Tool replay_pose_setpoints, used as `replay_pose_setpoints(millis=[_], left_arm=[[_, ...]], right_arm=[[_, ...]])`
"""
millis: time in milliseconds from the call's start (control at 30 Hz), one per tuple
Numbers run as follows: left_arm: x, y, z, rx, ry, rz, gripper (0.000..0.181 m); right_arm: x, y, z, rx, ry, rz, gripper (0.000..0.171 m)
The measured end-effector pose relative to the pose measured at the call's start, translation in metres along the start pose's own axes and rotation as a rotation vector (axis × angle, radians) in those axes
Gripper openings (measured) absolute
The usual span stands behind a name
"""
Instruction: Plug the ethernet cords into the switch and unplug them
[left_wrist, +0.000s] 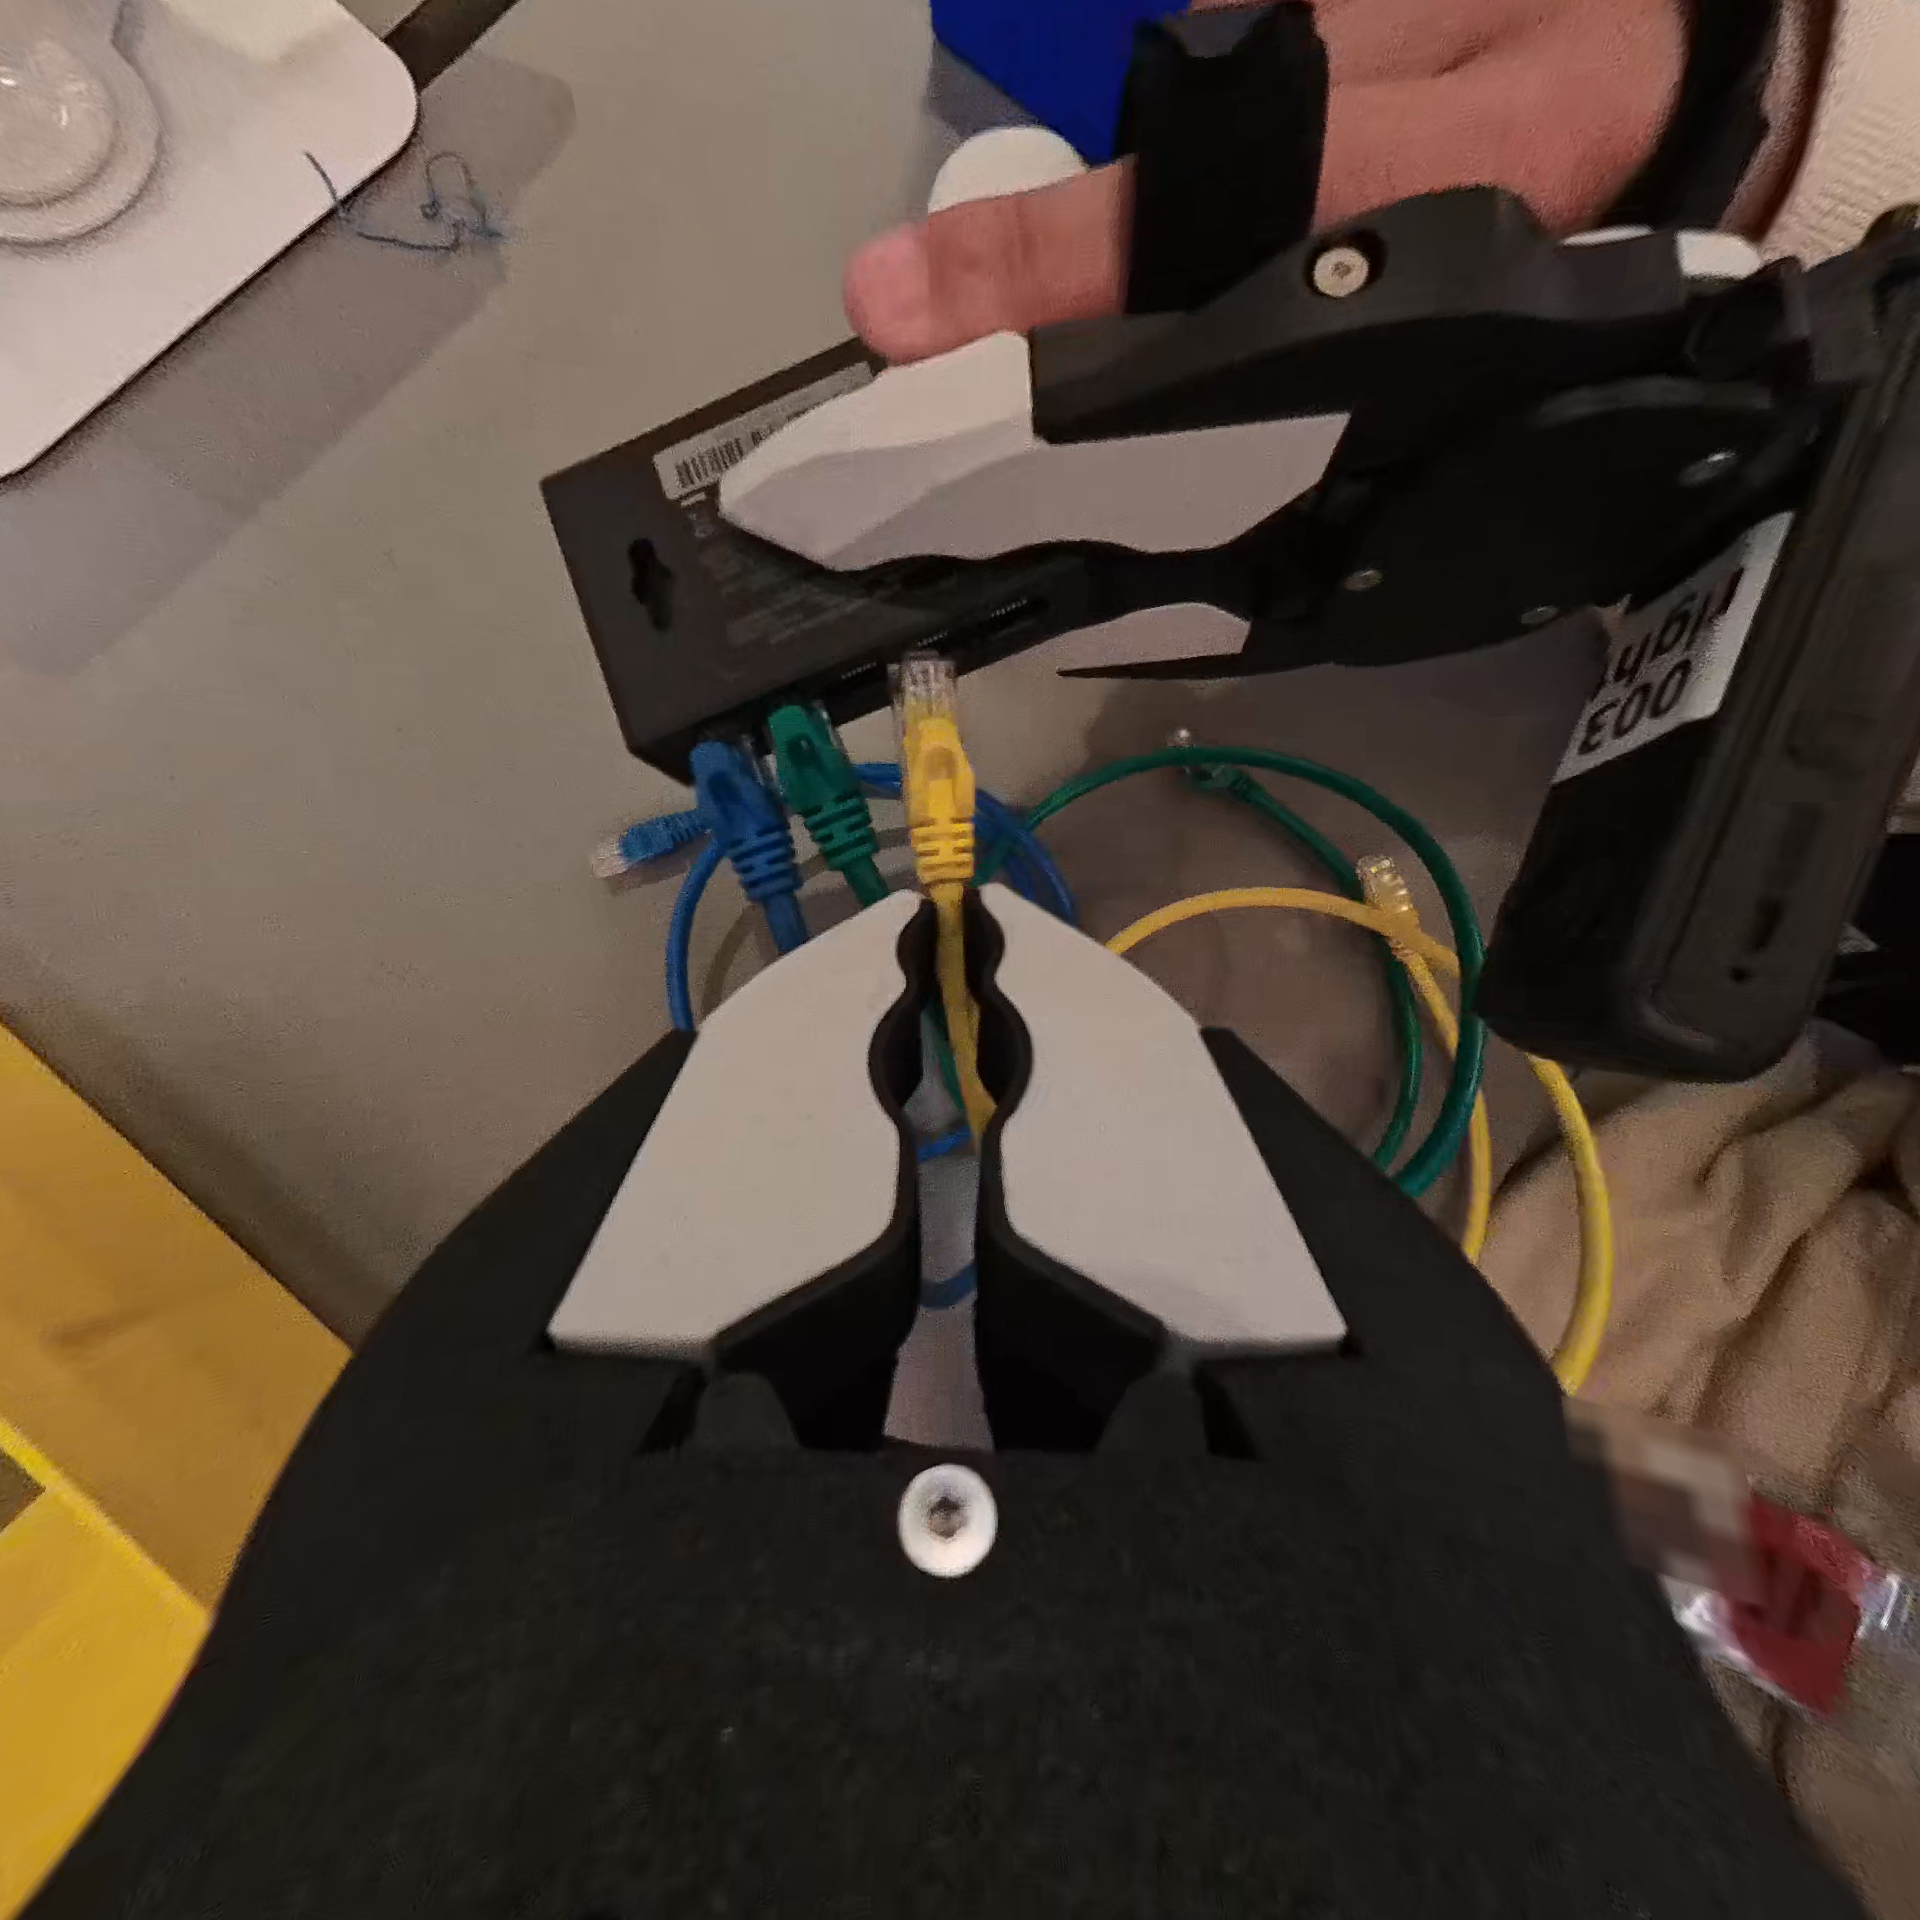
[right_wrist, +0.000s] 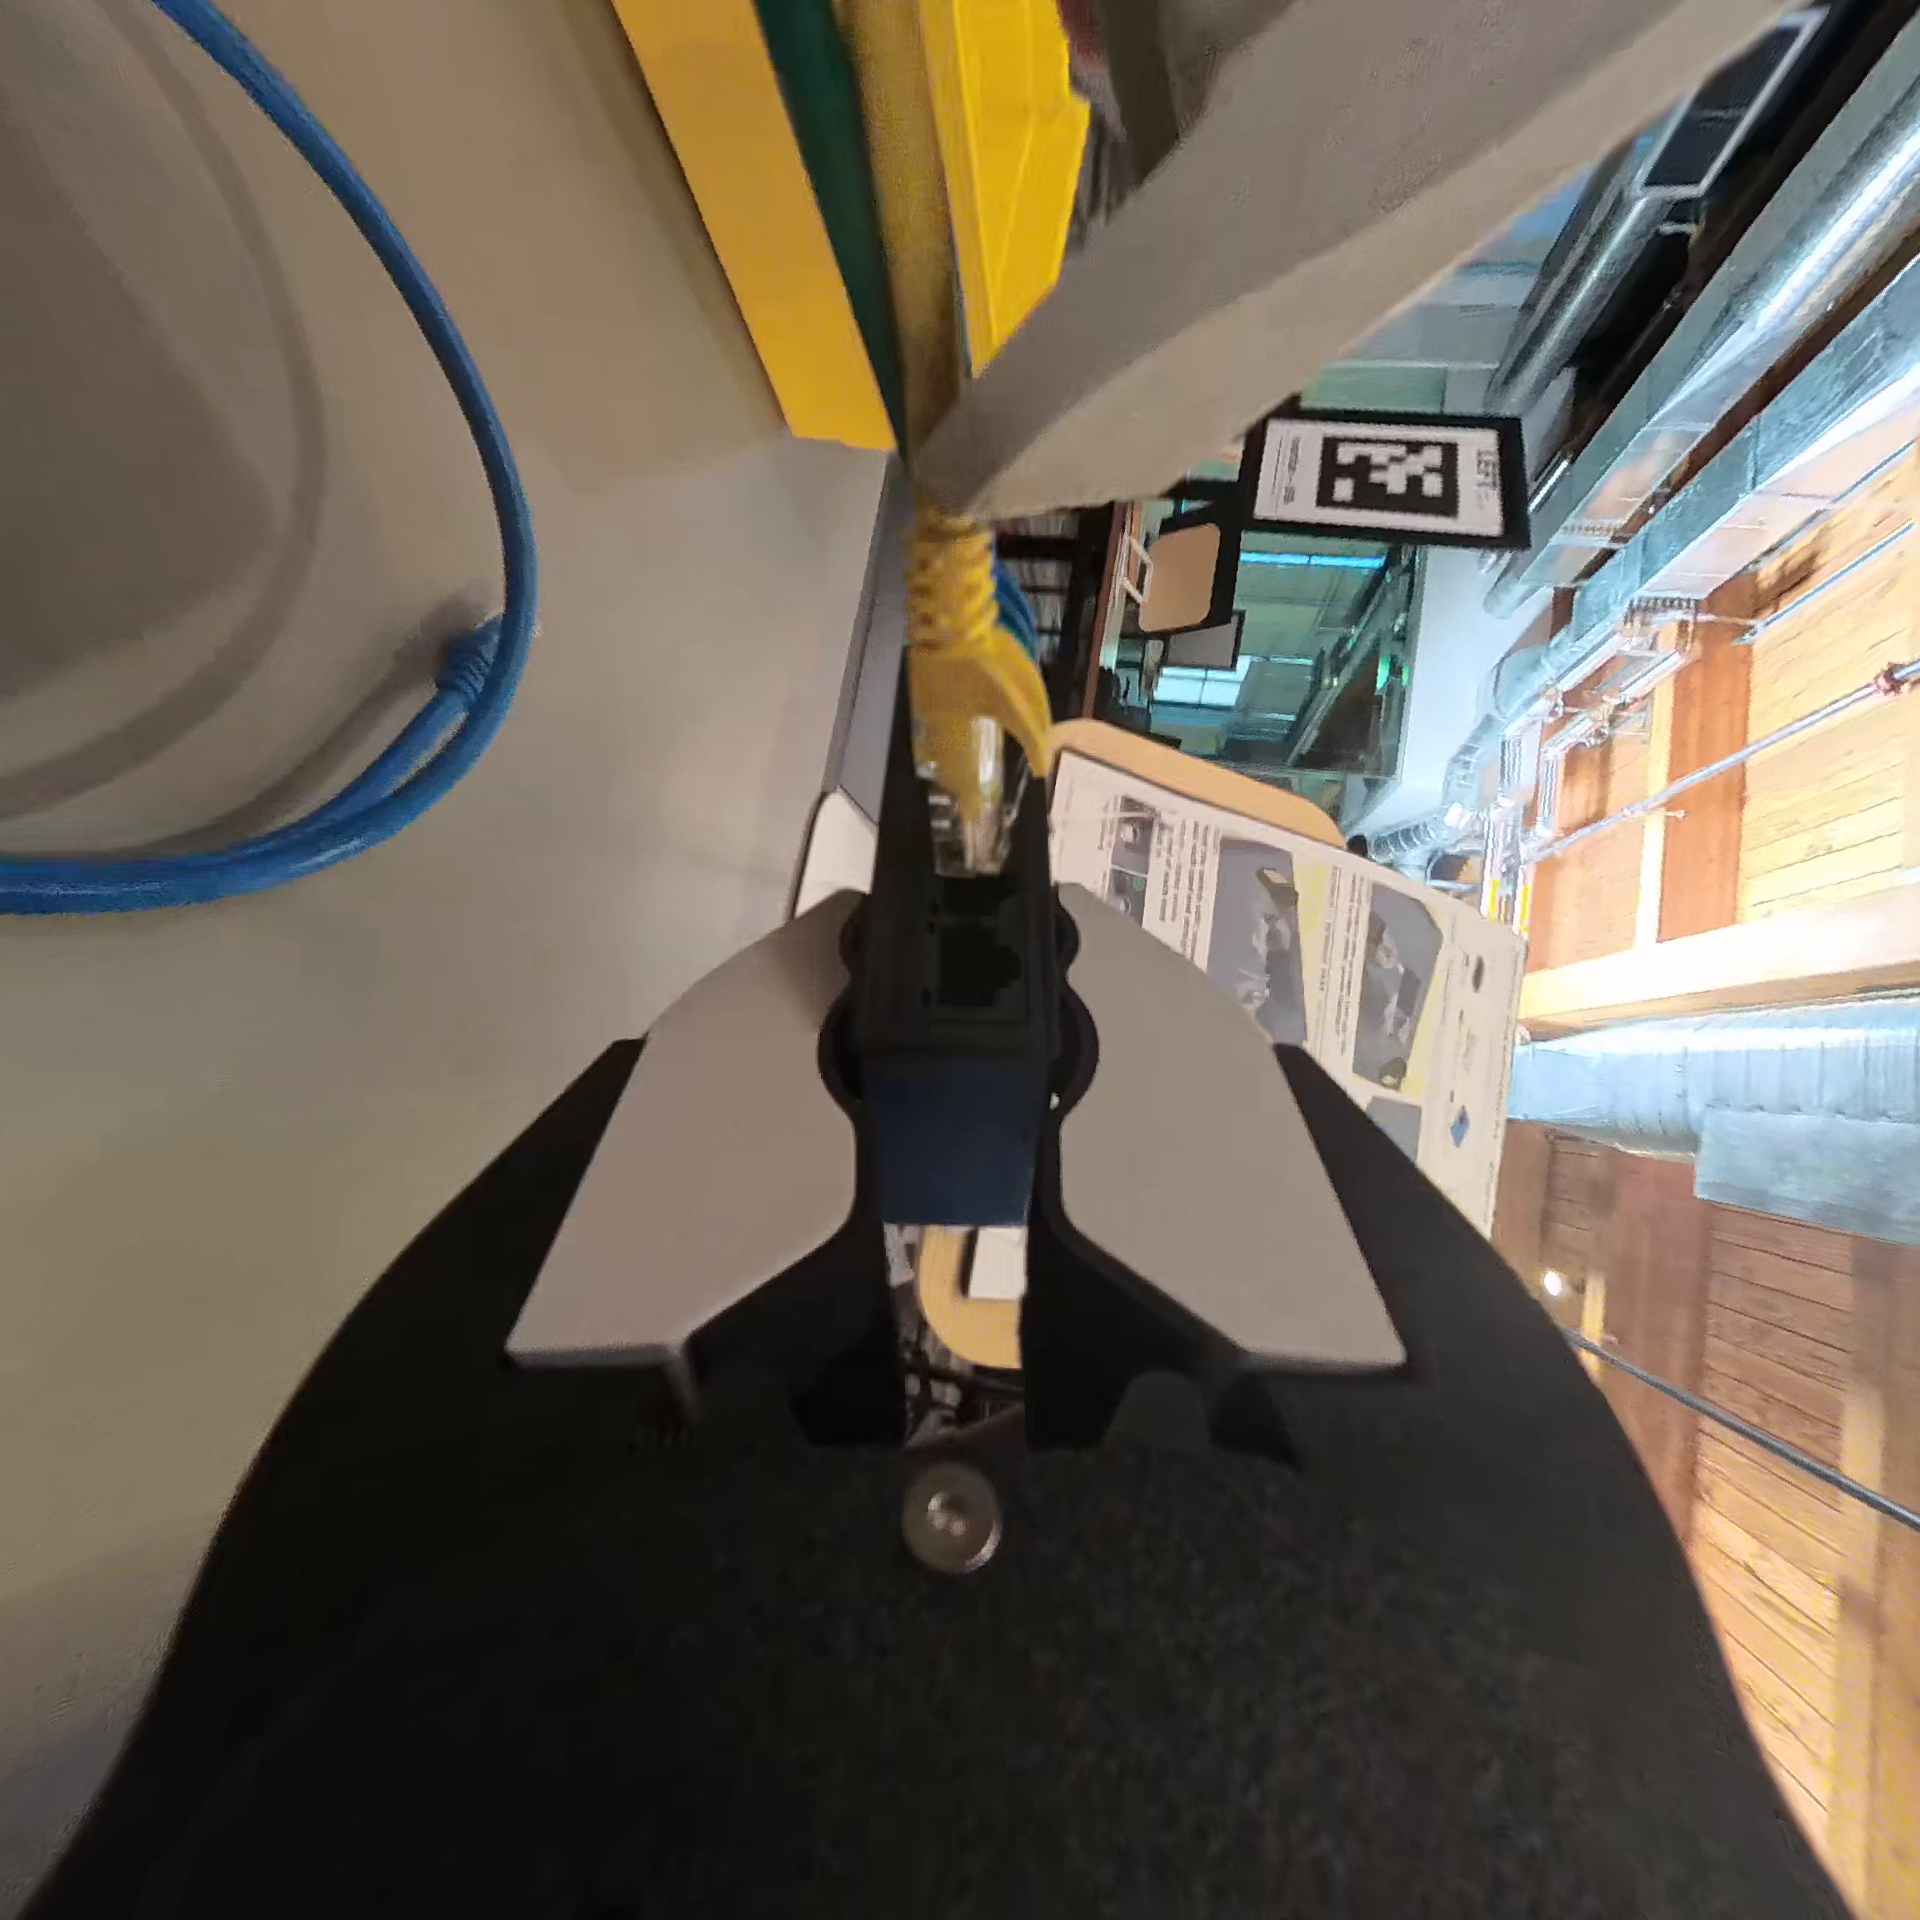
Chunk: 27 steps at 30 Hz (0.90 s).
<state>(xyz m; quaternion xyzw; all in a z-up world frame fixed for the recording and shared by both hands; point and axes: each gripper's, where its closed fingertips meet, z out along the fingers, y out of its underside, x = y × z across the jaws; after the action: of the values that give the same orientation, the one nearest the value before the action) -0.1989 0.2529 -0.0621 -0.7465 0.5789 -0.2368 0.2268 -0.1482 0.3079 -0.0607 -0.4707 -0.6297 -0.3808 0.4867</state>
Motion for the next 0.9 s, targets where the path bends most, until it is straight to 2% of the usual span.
replay_pose_setpoints(millis=[200, 433, 900], left_arm=[[-0.01, 0.0, 0.005, 0.045, -0.066, -0.114, 0.004], [-0.014, 0.002, 0.004, 0.163, -0.065, -0.265, 0.004], [-0.015, -0.001, 0.013, 0.21, -0.036, -0.296, 0.005]], right_arm=[[-0.005, 0.004, 0.008, -0.021, 0.011, 0.007, 0.029], [-0.005, 0.005, 0.012, -0.036, 0.031, 0.014, 0.03], [-0.008, 0.001, 0.014, -0.022, 0.048, -0.001, 0.029]])
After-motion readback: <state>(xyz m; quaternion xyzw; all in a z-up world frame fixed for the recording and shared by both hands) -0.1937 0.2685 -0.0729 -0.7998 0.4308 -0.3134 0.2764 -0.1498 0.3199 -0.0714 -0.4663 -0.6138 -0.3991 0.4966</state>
